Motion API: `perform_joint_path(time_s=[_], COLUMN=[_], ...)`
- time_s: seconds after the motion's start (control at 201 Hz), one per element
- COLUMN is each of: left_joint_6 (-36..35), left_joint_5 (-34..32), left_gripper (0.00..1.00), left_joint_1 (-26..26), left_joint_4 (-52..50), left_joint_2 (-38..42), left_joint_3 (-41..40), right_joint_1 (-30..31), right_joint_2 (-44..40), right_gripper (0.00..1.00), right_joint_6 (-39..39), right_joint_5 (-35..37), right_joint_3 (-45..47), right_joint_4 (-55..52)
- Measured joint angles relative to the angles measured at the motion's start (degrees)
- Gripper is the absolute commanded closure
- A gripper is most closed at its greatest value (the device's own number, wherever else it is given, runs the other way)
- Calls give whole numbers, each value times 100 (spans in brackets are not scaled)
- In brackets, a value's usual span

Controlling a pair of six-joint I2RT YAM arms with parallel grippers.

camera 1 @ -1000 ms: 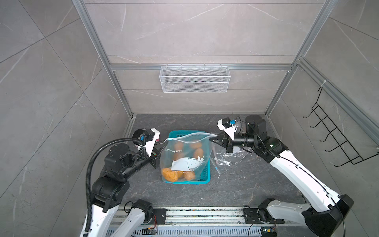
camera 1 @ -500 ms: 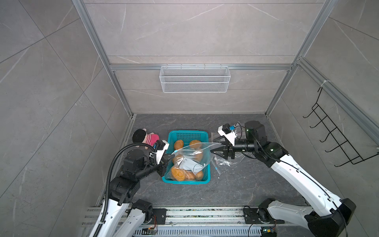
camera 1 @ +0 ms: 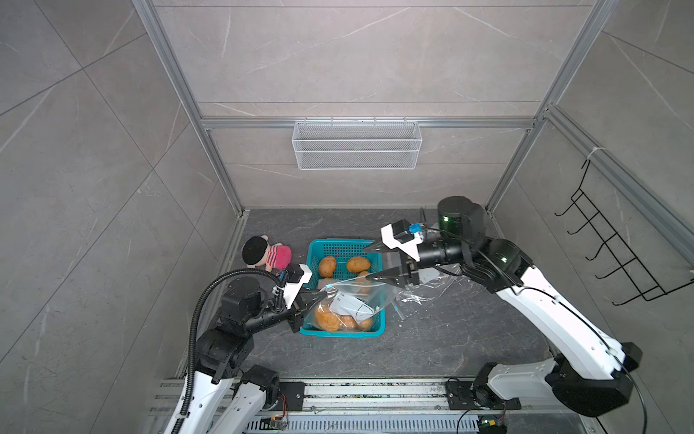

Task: Put the potatoes into a zipper bag and zip it
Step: Adjust the zipper food storage bag in the basket.

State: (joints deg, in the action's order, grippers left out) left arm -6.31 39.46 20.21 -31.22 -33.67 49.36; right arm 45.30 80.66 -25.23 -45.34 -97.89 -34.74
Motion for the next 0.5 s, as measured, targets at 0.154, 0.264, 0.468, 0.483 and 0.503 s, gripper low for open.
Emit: perform_joint_path(time_s=[0.154,0.264,0.468,0.483,0.503], left_joint_6=[2,2,2,2,4], left_joint_5=[136,170,166,166,164], left_gripper=[100,100,100,100,100], left_joint_1=[0,0,0,0,0], left_joint_4=[-118,-313,-739,-767,-811], left_joint_2=[-61,-221,-531,-551,-584], left_joint_3=[275,651,1266,1300,1360], right_joint_1=[448,660,804,817,833], right_joint_2=[822,1165,1460,1460,1460], right_gripper=[32,34,36,36,37], right_joint_6=[-424,-776,-1104,-1121,-1150], right_joint_5=[275,420,625,638,658], right_joint_3=[-634,-1005,-1617,-1628,-1641], right_joint_4=[-533,-1008,-1504,-1526,-1545])
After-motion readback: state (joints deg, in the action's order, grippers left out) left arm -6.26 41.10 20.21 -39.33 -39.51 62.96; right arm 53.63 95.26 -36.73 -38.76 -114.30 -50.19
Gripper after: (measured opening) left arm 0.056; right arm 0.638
